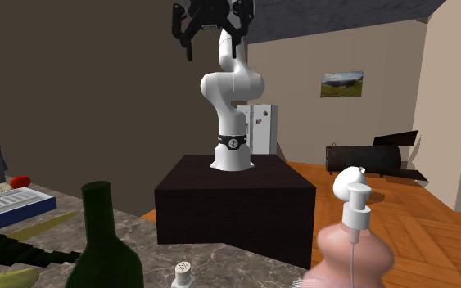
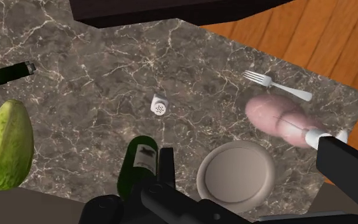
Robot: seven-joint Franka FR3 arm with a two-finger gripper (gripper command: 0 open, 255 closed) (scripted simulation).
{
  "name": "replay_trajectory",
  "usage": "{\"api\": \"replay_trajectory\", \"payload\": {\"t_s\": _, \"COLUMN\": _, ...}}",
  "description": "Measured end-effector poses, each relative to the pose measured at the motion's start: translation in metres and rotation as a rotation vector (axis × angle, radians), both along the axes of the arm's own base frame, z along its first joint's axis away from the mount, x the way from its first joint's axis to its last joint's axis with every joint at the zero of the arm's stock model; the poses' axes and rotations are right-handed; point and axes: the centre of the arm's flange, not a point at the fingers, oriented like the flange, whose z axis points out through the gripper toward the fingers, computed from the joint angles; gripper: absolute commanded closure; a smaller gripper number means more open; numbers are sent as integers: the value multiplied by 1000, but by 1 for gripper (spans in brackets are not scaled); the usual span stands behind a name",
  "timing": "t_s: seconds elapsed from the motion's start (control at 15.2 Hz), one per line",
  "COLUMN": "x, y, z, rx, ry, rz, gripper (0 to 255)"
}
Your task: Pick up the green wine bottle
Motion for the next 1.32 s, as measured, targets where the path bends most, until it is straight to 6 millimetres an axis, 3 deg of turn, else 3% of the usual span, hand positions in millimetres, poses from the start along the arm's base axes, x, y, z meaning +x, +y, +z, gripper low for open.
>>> {"api": "replay_trajectory", "payload": {"t_s": 1.32, "x": 185, "y": -117, "z": -159, "rx": 7, "ry": 71, "rz": -39, "gripper": 0}}
